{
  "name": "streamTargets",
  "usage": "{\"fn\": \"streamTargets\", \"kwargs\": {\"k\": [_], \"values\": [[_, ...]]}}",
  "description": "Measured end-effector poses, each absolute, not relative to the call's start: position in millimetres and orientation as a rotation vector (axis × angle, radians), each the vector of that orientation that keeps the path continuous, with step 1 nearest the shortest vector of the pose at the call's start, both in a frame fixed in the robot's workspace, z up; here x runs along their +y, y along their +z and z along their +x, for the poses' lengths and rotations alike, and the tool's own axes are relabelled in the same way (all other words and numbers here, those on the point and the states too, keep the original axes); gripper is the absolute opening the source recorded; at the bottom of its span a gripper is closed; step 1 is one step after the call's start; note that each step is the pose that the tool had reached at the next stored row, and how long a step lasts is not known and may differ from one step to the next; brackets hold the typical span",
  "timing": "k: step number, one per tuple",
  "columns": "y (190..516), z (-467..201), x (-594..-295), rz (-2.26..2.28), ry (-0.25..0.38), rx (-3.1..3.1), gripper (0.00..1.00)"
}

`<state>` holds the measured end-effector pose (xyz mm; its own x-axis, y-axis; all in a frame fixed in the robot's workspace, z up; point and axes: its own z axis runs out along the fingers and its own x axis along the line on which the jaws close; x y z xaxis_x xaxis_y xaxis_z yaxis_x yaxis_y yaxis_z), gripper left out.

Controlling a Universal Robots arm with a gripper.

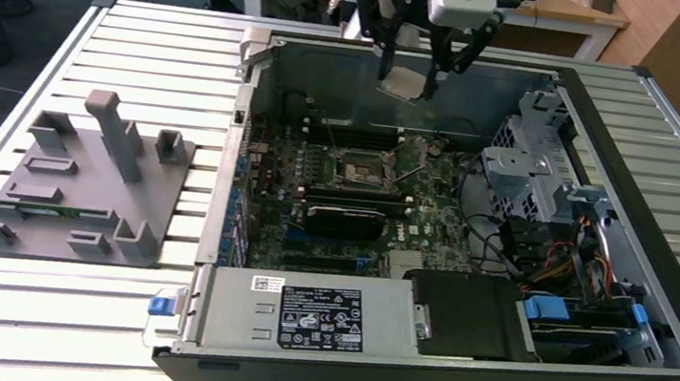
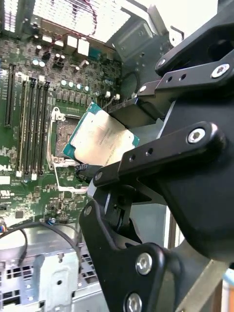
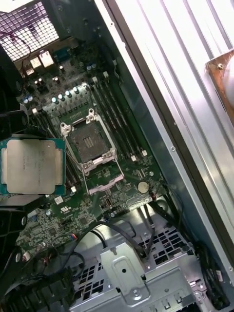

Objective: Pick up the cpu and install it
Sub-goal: 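Place the cpu into insertion slot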

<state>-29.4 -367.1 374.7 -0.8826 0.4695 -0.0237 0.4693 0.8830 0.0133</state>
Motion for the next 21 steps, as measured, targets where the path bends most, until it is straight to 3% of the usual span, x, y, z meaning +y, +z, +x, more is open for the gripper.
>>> {"fn": "streamTargets", "kwargs": {"k": [21], "values": [[370.4, -29.4, -367.0, 1.203, -0.007, 2.871, 0.54]]}}
